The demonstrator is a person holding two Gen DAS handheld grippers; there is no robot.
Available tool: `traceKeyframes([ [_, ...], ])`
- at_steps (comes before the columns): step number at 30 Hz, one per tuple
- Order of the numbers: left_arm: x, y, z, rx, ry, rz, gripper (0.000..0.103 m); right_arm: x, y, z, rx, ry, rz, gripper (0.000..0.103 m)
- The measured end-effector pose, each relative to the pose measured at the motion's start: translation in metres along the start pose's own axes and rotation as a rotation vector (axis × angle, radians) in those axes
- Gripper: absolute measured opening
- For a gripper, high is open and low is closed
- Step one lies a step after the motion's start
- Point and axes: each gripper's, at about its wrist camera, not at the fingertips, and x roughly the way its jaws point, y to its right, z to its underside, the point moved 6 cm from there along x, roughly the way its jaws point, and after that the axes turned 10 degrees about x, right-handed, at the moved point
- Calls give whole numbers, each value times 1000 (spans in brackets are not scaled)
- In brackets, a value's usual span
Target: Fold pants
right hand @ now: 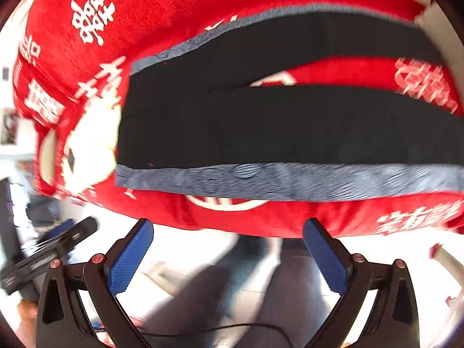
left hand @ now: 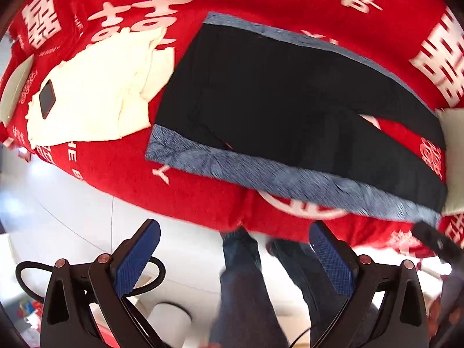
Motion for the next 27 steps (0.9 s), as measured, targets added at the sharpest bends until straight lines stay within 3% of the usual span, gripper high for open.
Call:
traceKeyframes([
  [3,44,-17,-7,-60,-42,78,103,35,-2,3,81,-22,-108,103],
  [6,84,-30,-12,-123,-29,176,103,83,-1,10,184,-58,-241,100],
  [7,98,-35,-12,-139,-23,198,103,92,-1,11,197,-63,-261,93],
  [8,107,-37,-12,-148,-25,216,103,106,0,13,215,-67,-284,79],
  [10,127,-41,-11,-157,-21,258,103,130,7,17,261,-74,-324,69],
  [12,139,-44,-11,-159,-1,289,103,151,16,21,316,-72,-401,69],
  [16,159,-46,-8,-175,7,367,103,166,26,21,337,-35,-475,69],
  [24,159,-46,-6,-196,35,436,103,151,25,8,369,70,-668,69],
  [27,159,-48,-5,-199,26,452,103,157,17,-4,385,75,-685,69],
])
